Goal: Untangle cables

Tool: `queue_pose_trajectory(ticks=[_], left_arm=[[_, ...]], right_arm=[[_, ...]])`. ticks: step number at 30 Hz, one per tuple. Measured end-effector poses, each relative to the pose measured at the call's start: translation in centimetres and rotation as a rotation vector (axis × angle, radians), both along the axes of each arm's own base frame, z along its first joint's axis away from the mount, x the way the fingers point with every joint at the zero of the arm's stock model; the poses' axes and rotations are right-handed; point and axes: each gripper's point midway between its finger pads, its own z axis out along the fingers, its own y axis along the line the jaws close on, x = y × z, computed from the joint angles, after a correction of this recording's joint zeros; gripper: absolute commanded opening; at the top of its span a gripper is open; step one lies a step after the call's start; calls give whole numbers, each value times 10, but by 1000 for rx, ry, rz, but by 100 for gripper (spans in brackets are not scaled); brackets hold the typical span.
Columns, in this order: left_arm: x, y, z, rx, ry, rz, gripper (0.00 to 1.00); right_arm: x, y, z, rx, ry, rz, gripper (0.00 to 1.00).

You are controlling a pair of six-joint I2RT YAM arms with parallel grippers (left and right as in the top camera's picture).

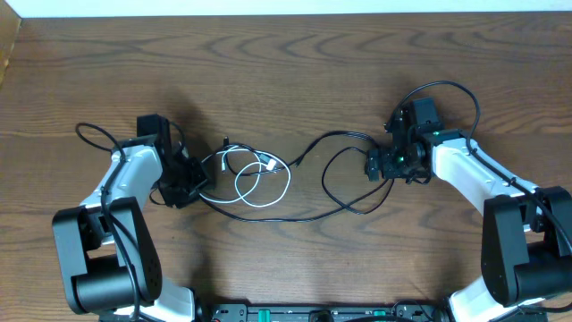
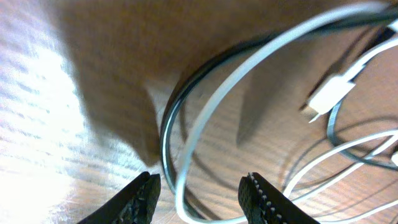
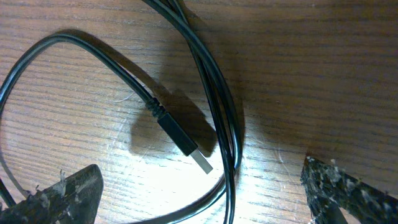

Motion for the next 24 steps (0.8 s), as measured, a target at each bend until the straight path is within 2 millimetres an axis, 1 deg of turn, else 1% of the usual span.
queue_pose_trajectory(ticks=[4,10,13,16,19,21,24], left_arm=[[4,1,2,1,-10,6,47],[6,1,2,2,-17,10,42],[10,2,2,5,-34,11,41],[11,2,-2,7,-49,11,41],[7,1,-8,8,-47,11,41],[7,1,-9,9,-53,11,41],[8,1,-9,10,-55,14,34]], right_arm=[[0,0,0,0,0,0,99],[0,0,0,0,0,0,99],[0,0,0,0,0,0,99],[0,0,0,0,0,0,99],[0,0,0,0,0,0,99],[0,0,0,0,0,0,99],[0,0,0,0,0,0,99]])
